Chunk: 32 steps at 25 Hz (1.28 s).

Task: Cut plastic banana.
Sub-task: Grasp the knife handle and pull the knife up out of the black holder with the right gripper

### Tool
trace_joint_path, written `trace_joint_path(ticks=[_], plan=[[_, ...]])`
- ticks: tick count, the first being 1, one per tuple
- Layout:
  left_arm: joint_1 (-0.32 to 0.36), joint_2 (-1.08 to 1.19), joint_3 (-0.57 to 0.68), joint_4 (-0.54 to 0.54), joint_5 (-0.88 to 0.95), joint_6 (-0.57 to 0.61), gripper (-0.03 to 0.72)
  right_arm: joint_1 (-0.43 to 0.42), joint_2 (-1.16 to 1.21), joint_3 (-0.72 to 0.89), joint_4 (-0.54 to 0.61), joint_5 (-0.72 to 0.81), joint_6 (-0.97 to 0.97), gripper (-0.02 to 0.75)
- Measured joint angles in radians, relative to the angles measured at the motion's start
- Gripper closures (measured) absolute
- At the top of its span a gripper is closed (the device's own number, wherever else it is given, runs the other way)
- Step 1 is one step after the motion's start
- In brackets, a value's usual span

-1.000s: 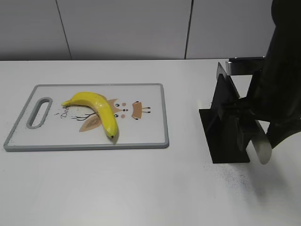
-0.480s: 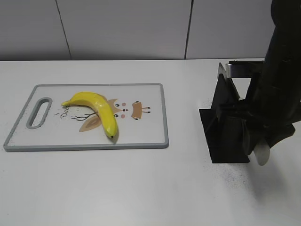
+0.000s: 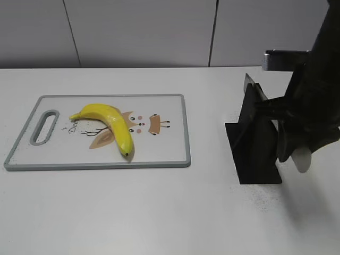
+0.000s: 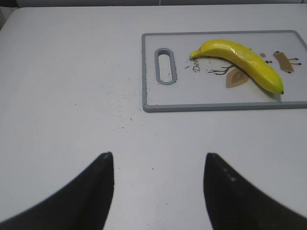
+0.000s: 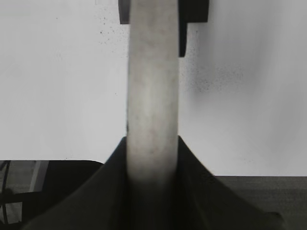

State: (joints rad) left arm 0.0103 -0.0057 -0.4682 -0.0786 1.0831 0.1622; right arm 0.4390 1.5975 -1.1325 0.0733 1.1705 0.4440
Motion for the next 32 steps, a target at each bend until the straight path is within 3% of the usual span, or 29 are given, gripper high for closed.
trace_joint_path(ticks=[19, 32], plan=[[0.0, 0.0, 0.0, 0.0, 0.0, 0.0, 0.108, 0.0, -0.162, -0.026, -0.082, 0.006, 0.018, 0.575], [0.0, 0.0, 0.0, 0.0, 0.0, 0.0, 0.108, 0.0, -0.162, -0.222, -0.156, 0.051, -0.055, 0.575]])
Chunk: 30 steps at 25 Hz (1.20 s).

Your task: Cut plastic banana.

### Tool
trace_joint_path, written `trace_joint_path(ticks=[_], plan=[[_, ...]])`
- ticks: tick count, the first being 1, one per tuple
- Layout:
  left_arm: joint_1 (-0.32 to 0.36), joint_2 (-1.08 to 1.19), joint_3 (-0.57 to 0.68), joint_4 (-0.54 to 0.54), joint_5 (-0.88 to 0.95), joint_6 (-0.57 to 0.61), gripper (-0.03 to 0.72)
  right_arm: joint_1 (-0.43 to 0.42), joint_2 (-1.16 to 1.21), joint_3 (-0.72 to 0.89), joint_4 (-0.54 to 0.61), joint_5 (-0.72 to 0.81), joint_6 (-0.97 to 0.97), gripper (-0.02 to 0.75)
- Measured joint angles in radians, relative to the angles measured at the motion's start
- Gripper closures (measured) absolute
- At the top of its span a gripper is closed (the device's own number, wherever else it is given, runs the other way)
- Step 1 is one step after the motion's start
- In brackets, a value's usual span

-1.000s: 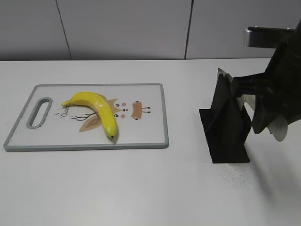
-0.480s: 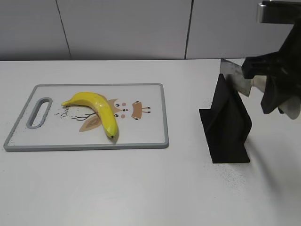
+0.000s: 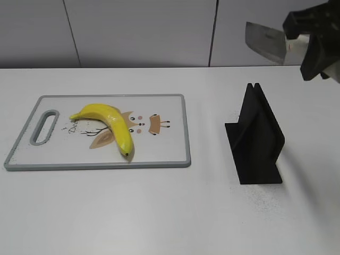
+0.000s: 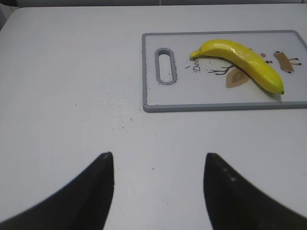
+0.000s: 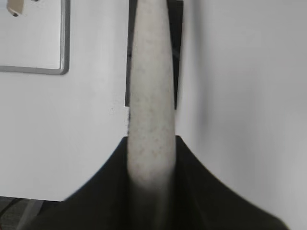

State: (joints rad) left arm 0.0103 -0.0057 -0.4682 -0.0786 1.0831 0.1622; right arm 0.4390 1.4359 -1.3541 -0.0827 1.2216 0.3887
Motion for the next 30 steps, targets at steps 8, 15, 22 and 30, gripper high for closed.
trace_joint_path(ticks=[8, 15, 22, 30], plan=[[0.0, 0.088, -0.042, -0.009, -0.002, 0.101, 0.108, 0.0, 0.02, -0.109, 0.019, 0.006, -0.412, 0.575], [0.0, 0.406, -0.166, -0.161, -0.045, 0.278, 0.101, -0.006, 0.14, -0.28, 0.028, 0.008, -0.696, 0.575], [0.0, 0.765, -0.385, -0.338, -0.056, 0.656, 0.091, -0.008, 0.283, -0.413, 0.115, 0.008, -1.093, 0.575], [-0.002, 1.185, -0.725, -0.464, 0.033, 1.006, 0.095, -0.008, 0.415, -0.472, 0.264, 0.007, -1.426, 0.575]])
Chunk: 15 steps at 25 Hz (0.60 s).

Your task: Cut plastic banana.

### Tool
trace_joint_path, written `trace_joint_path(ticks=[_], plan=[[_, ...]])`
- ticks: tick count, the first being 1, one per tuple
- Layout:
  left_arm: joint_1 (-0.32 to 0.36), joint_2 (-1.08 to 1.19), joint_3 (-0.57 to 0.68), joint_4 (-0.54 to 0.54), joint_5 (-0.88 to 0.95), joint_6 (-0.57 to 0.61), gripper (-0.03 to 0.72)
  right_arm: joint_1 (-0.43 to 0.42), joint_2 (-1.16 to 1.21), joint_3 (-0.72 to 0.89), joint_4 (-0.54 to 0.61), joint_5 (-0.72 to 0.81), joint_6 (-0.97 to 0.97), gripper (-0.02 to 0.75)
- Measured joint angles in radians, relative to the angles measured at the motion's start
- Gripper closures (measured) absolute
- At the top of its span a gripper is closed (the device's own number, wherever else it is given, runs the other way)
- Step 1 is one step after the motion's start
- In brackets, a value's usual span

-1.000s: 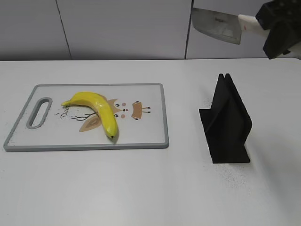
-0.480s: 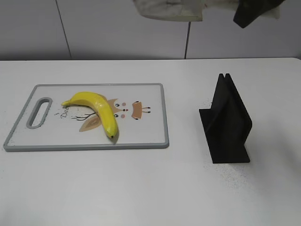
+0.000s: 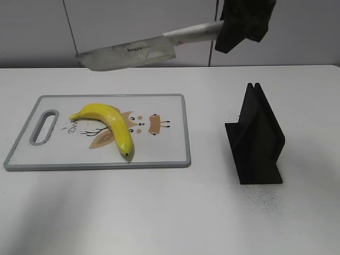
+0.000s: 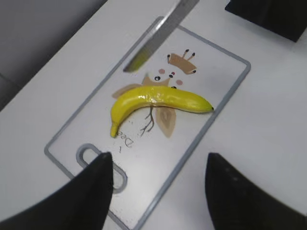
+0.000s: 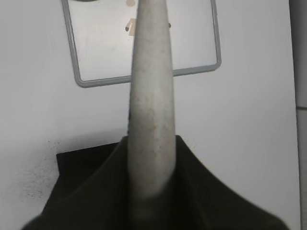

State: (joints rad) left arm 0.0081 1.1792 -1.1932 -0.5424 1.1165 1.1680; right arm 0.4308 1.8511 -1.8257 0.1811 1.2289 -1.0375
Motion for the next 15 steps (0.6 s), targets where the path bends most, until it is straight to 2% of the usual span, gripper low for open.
trace_joint_path(ticks=[6, 11, 15], plan=[[-0.047, 0.24, -0.205, -0.01, 0.039, 0.205, 0.099, 0.0, 0.109, -0.092, 0.052, -0.001, -0.173, 0.575], [-0.095, 0.377, -0.261, 0.006, 0.036, 0.289, 0.099, 0.0, 0.179, -0.147, 0.205, -0.002, -0.288, 0.575], [-0.098, 0.441, -0.261, 0.017, 0.028, 0.316, 0.099, 0.0, 0.221, -0.166, 0.227, -0.004, -0.305, 0.575]])
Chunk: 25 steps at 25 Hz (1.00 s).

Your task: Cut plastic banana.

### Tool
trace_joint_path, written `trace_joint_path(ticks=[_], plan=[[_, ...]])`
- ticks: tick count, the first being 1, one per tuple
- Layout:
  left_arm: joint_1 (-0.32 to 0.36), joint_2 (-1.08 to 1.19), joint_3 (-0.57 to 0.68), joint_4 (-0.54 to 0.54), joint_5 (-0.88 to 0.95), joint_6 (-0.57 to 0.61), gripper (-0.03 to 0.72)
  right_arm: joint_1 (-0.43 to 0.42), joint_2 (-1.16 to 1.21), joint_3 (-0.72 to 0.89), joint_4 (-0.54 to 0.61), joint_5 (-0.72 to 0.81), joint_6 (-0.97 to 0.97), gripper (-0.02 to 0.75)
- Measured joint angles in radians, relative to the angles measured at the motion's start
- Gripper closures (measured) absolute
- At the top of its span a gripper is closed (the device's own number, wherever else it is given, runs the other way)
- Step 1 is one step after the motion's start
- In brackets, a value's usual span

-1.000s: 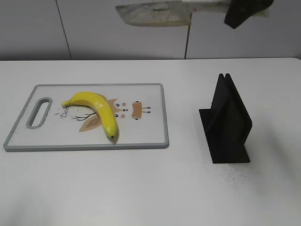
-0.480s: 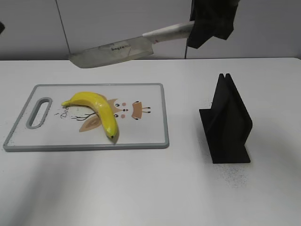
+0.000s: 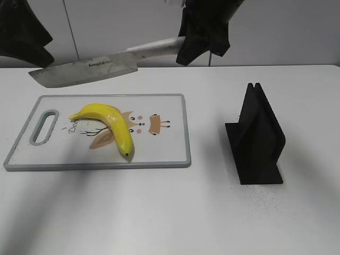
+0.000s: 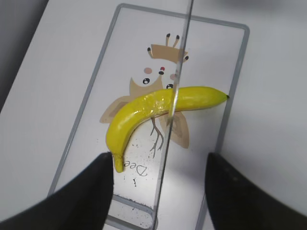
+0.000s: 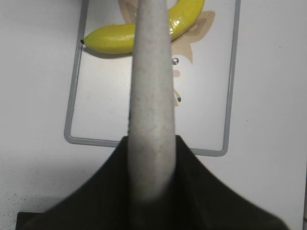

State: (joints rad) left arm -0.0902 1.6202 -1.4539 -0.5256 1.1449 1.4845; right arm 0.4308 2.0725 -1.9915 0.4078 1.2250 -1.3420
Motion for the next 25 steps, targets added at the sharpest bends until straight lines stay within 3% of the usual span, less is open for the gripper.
trace_joint_path(ticks=[12, 15, 18, 21, 22, 25], plan=[[0.0, 0.114, -0.002, 0.032, -0.027, 0.009, 0.109, -0.023, 0.022, -0.002, 0.03, 0.0, -0.014, 0.575], [0.0, 0.123, -0.002, 0.036, -0.038, 0.009, 0.145, -0.027, 0.023, -0.004, 0.05, 0.0, -0.014, 0.575], [0.0, 0.123, -0.002, 0.037, -0.044, 0.009, 0.288, -0.028, 0.031, -0.007, 0.058, 0.0, -0.014, 0.575], [0.0, 0.123, -0.002, 0.037, -0.045, 0.01, 0.553, -0.028, 0.046, -0.007, 0.064, -0.001, -0.014, 0.575], [0.0, 0.124, -0.002, 0.037, -0.044, 0.01, 0.609, -0.029, 0.051, -0.007, 0.065, -0.004, -0.014, 0.575], [0.0, 0.126, -0.002, 0.04, -0.044, 0.016, 0.663, -0.03, 0.057, -0.007, 0.066, -0.009, -0.014, 0.575]])
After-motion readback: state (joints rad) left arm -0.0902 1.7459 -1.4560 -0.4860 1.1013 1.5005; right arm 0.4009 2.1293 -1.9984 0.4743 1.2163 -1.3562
